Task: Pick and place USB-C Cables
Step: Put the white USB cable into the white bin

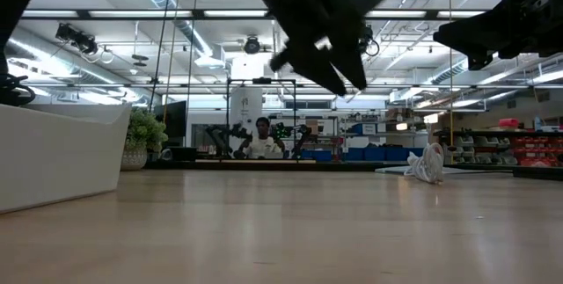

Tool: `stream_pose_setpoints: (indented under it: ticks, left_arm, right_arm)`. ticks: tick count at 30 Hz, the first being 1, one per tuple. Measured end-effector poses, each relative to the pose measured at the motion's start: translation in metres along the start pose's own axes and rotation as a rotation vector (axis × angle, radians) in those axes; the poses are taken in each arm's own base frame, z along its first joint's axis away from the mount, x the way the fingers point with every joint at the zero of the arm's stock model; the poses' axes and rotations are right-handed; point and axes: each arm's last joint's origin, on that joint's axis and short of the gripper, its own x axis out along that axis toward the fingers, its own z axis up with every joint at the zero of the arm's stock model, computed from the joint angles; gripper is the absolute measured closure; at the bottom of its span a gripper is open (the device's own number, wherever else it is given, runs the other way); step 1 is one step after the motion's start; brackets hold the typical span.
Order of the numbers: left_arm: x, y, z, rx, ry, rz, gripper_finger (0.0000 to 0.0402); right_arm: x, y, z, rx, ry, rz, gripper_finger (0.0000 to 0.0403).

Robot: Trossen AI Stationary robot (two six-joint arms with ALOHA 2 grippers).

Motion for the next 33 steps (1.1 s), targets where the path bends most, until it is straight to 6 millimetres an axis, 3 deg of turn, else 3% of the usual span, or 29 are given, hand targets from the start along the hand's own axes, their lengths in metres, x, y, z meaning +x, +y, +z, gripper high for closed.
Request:
stream_pose_setpoints:
  ticks: [8, 14, 18, 26, 33]
  left_arm:
    - [0.058, -0.010, -0.010, 0.090, -0.152, -0.075, 0.0176]
    - [0.082, -0.011, -0.015, 0.074, -0.164, -0.104, 0.0111]
    - [0.093, -0.014, -0.018, 0.068, -0.204, -0.103, 0.0088]
    - [0.115, -0.017, -0.031, 0.049, -0.255, -0.109, 0.0096]
    - [0.123, -0.014, -0.035, 0.033, -0.293, -0.041, 0.0119]
  right_arm:
    - [0.000, 0.000, 0.000, 0.000, 0.000, 0.000, 0.0306]
    - [0.000, 0.000, 0.000, 0.000, -0.001, 0.000, 0.0306]
    - [0.000, 0.000, 0.000, 0.000, 0.000, 0.000, 0.0306]
    - [0.000, 0.000, 0.000, 0.000, -0.001, 0.000, 0.0306]
    - [0.000, 0.000, 0.000, 0.000, 0.000, 0.000, 0.0306]
